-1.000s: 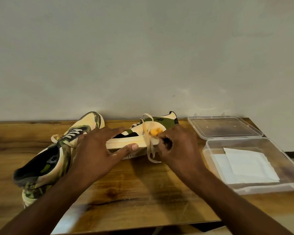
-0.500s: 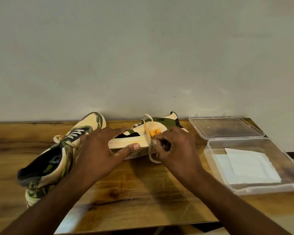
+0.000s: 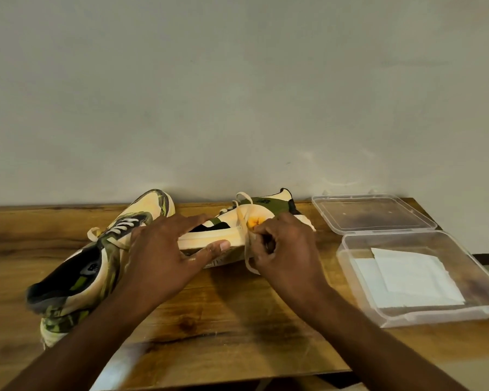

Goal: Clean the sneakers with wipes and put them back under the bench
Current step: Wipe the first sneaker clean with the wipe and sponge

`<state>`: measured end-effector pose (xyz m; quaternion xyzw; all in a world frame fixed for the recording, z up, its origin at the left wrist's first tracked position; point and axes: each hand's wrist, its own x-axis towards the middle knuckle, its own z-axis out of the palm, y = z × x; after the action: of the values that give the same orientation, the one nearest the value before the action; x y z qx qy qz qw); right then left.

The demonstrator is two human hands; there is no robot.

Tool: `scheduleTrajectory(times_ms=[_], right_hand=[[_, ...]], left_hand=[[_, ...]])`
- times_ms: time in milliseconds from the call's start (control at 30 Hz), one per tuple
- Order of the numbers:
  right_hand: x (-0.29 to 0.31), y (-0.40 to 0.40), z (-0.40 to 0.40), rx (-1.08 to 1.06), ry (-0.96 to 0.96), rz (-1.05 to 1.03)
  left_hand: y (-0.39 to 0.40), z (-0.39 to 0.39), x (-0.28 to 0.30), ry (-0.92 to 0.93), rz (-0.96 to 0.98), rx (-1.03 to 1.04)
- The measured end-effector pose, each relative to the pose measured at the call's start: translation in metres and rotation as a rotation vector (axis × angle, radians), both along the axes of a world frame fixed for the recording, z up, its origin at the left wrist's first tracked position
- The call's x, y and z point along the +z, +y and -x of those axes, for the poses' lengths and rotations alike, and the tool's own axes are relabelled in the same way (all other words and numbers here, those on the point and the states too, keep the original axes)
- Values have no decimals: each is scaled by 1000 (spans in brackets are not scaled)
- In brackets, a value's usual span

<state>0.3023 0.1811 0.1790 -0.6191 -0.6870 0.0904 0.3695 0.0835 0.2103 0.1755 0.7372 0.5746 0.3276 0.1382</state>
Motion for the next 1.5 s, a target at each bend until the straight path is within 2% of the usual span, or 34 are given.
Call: scheduleTrajectory(times_ms=[100, 167, 267, 433, 533, 600, 767, 933, 1033, 1133, 1300, 1400, 1500], right_hand=[[1, 6, -22, -56, -12, -19], [3, 11, -39, -145, 46, -29], [3, 11, -33, -217, 61, -35], [2, -2, 17, -38, 100, 41], [0, -1, 6, 5, 98, 42], [0, 1, -12, -44, 56, 24], [1, 8, -40, -233, 95, -39], [-3, -5, 18, -45, 167, 63], [-3, -8, 21, 20, 169, 58], [-1, -4, -7, -31, 75, 27], [-1, 2, -19, -201, 105, -35], [-4, -4, 13, -108, 186, 24], [-9, -9, 34, -13, 173, 8]], left_hand=[[0, 1, 1, -7, -4, -8], [0, 0, 1, -11, -11, -14], [0, -2, 1, 3, -17, 5], [-4, -7, 5, 27, -22, 35], [-3, -3, 5, 12, -3, 12], [-1, 0, 3, -16, -2, -7], [-2, -2, 3, -19, -20, 2], [-4, -7, 5, 31, -15, 43], [-4, -5, 3, 27, -10, 25], [-5, -3, 2, -1, -22, 15], [-7, -5, 6, -2, -14, 22], [-8, -7, 6, 34, -8, 41], [-7, -8, 6, 43, -13, 52]])
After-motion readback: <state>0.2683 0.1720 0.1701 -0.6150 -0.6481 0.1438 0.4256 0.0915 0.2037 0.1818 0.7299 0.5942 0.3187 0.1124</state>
